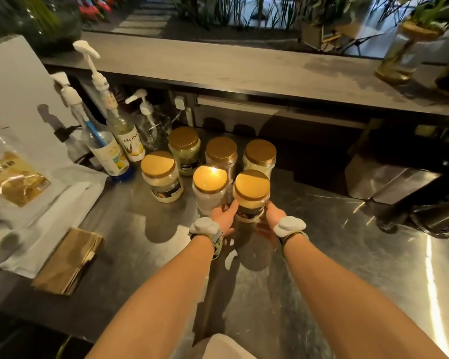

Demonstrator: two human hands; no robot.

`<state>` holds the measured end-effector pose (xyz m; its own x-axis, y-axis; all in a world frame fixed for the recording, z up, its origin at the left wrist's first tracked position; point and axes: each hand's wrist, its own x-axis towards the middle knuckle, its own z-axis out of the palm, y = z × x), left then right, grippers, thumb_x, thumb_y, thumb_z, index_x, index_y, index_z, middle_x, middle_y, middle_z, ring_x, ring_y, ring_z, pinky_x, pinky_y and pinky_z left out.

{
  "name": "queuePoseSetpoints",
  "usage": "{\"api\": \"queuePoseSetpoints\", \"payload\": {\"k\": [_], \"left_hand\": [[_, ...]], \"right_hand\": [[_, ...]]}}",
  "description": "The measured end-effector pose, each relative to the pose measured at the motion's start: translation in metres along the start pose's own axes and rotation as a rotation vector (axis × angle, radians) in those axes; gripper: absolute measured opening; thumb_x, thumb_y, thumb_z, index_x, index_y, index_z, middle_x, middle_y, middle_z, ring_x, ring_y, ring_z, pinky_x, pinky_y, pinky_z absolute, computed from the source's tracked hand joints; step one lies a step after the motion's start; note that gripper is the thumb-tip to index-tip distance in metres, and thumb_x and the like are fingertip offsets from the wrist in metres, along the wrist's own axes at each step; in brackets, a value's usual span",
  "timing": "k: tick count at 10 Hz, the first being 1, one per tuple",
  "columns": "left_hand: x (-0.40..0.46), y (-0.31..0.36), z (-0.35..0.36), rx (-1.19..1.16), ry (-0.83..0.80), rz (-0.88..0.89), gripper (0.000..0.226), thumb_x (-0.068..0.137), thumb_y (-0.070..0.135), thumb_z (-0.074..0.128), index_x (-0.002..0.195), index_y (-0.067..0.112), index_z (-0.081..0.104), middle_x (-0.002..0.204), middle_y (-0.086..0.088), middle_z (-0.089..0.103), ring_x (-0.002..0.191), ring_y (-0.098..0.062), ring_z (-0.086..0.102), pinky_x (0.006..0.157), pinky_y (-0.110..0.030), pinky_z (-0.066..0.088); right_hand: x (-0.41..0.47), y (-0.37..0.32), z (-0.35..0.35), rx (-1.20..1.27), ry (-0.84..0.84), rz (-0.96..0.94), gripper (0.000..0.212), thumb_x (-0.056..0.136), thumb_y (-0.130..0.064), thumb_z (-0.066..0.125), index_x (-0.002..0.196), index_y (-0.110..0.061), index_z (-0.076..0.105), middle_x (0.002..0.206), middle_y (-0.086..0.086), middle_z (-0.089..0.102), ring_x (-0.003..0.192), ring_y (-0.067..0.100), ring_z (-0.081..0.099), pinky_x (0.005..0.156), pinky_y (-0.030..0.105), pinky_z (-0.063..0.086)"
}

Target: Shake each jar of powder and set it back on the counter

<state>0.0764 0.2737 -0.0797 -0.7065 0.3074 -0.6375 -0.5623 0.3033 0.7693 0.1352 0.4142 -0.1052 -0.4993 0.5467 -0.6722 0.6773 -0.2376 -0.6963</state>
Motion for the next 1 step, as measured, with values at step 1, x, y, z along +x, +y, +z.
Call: {"api": "queuePoseSetpoints", "payload": {"k": [1], "left_hand": [[-0.0060, -0.0158, -0.0202, 0.160, -0.009, 0.053, 0.026, 0.095, 0.039, 0.057, 0.115, 0.022, 0.061, 0.119, -0.001, 0.059, 0.116, -0.023, 0.055, 0.089, -0.038, 0.056]], "right_hand": [[0.0049, 0.0176, 0.0109, -0.167, -0.082, -0.003, 0.050, 0.095, -0.025, 0.057, 0.136, 0.004, 0.056, 0.138, 0.027, 0.061, 0.127, 0.045, 0.060, 0.107, 0.054, 0.051]]}}
